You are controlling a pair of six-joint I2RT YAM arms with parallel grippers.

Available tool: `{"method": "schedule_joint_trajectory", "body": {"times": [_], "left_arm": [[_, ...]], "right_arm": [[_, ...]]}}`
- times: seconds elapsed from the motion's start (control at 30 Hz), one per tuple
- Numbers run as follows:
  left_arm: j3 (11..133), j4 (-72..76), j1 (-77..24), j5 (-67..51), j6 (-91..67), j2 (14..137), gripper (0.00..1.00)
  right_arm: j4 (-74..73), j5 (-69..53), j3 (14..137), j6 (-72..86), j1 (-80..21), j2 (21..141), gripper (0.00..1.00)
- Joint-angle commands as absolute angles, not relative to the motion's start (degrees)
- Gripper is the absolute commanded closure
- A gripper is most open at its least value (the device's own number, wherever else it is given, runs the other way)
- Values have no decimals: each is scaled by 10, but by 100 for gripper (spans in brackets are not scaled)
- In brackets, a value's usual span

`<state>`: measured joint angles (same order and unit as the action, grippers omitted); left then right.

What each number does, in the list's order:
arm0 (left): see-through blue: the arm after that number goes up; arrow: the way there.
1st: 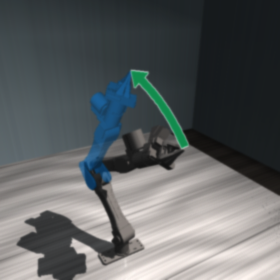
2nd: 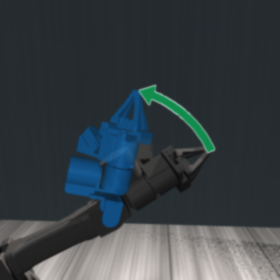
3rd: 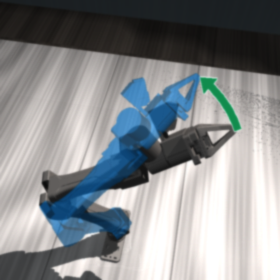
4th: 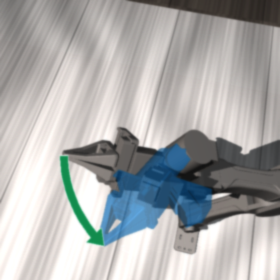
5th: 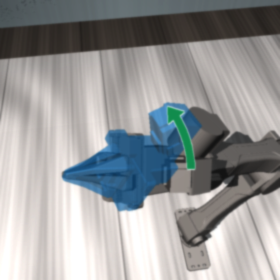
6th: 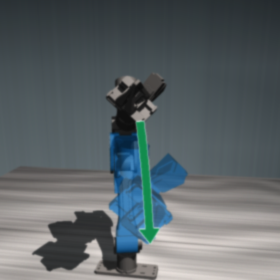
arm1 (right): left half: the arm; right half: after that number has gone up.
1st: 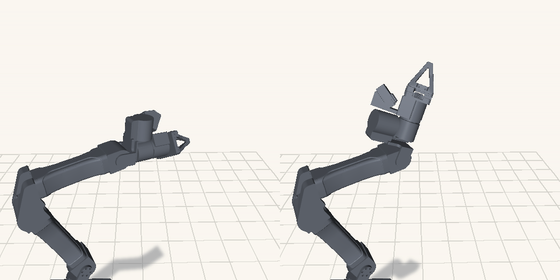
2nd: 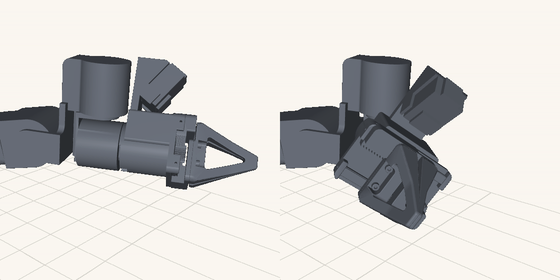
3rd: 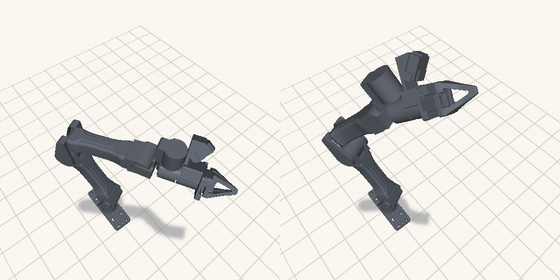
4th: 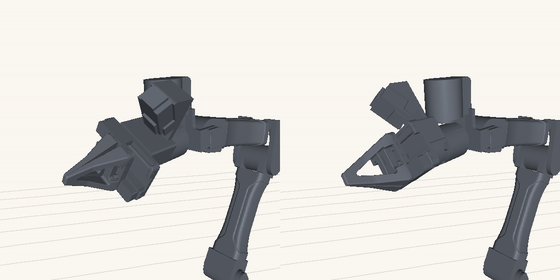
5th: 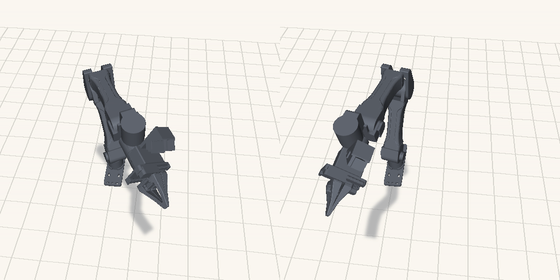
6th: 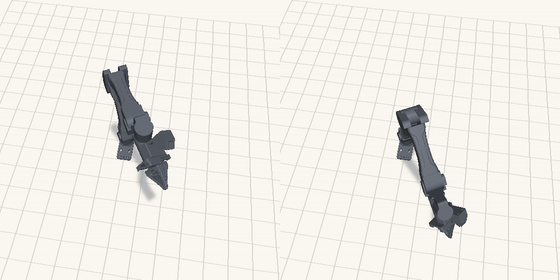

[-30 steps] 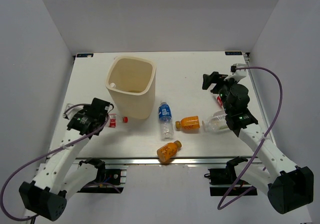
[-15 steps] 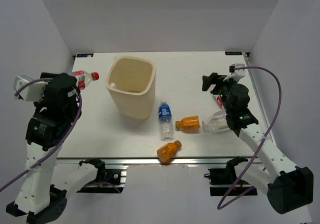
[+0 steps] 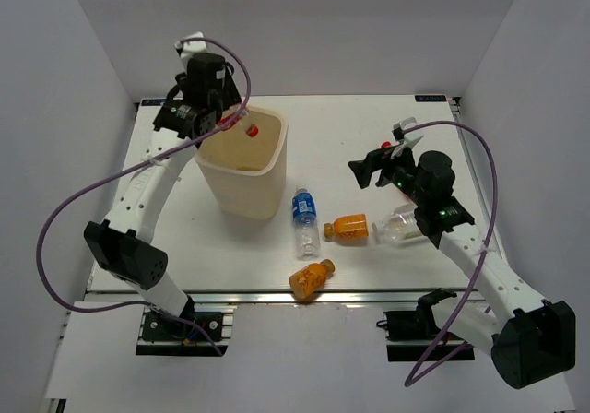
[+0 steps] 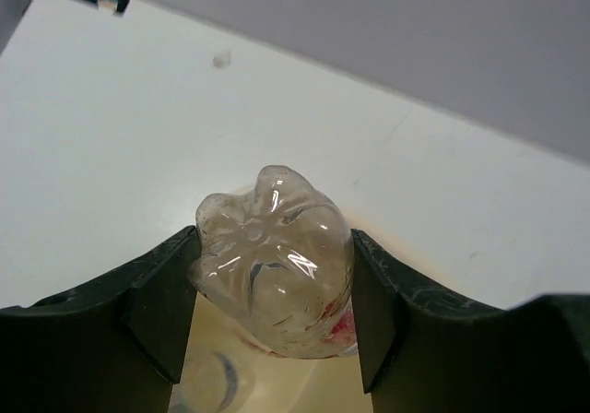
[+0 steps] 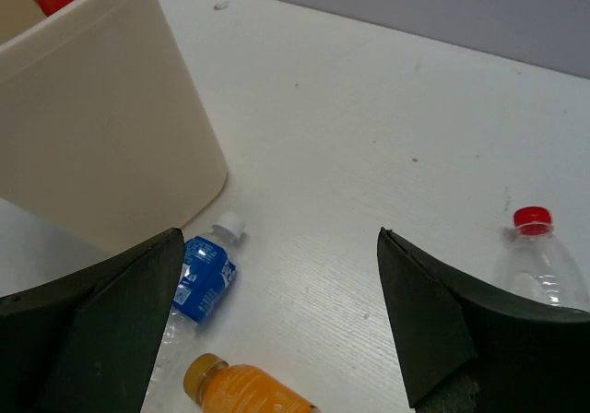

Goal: Put the plastic bottles in the bin

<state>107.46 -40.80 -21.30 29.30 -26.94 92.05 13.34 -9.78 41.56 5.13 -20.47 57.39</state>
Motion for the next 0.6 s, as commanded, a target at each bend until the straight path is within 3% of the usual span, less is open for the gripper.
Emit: {"method": "schedule_joint_trajectory", "body": {"times": [0.0,0.17,0.23,0.27,0.3,0.33,0.57], "left_arm": [[1033,-394,-213,286,-226,854,100],[947,-346,-213,246,-211,812,97],[931,-336,-213,224,-207,803,71],[914,-331,-213,222,-209,797,33],[908,-326,-213,221,-209,793,14],[904,-318,-213,220,-207,783,2],[921,-327,-213,307,-228,767,2]], "right_arm": [[110,-175,447,62,-203,600,11],[133,-198,450,98,-224,646,11],[130,-172,457,97,-256,673,11],[126,-134,468,95,-270,697,11],[122,-119,474,93,-280,710,11],[120,-109,478,96,-298,722,11],[149,-38,493,186,-356,807,11]]}}
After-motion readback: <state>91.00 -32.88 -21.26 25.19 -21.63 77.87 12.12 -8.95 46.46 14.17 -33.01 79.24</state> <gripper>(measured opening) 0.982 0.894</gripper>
